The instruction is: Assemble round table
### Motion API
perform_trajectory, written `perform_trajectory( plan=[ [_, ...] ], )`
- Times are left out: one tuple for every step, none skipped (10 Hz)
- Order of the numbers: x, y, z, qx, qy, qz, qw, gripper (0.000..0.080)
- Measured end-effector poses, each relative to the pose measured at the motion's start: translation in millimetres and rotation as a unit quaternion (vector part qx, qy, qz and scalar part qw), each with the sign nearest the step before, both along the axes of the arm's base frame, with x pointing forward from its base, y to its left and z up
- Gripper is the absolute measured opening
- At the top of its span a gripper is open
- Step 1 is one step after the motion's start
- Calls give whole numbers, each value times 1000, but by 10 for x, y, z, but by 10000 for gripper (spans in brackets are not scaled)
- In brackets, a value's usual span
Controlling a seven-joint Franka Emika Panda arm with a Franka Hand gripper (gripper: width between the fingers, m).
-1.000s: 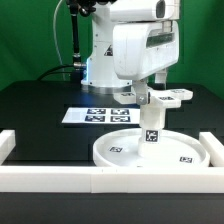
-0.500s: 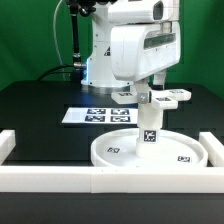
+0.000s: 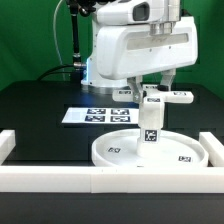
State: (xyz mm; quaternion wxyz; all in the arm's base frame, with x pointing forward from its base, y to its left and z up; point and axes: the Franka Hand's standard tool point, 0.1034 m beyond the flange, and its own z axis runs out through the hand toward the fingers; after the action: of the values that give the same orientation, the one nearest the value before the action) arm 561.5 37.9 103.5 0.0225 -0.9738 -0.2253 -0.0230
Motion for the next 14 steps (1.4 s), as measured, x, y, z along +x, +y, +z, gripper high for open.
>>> perform_trajectory(
  plan=[
    [-9, 14, -2, 4, 3, -56, 998, 442],
    [-14, 21, -1, 7, 1, -116, 993, 442],
    [-20, 23, -4, 10, 1, -181, 983, 443],
    [-19, 24, -5, 12, 2, -230, 973, 443],
    [-18, 21, -7, 16, 4, -297, 955, 443],
    [-4, 19, -6, 19, 1, -346, 938, 443],
    [-2, 12, -7, 20, 1, -357, 934, 443],
    [-1, 11, -7, 25, 5, -399, 916, 443],
    [-1, 9, -7, 28, 8, -431, 902, 443],
    [0, 6, -8, 32, 11, -465, 885, 443],
    [1, 5, -7, 35, 14, -496, 868, 443],
    [2, 2, -6, 39, 17, -521, 852, 443],
    [2, 4, -6, 43, 19, -542, 839, 443],
    [5, -2, -5, 53, 23, -593, 803, 443]
  ],
)
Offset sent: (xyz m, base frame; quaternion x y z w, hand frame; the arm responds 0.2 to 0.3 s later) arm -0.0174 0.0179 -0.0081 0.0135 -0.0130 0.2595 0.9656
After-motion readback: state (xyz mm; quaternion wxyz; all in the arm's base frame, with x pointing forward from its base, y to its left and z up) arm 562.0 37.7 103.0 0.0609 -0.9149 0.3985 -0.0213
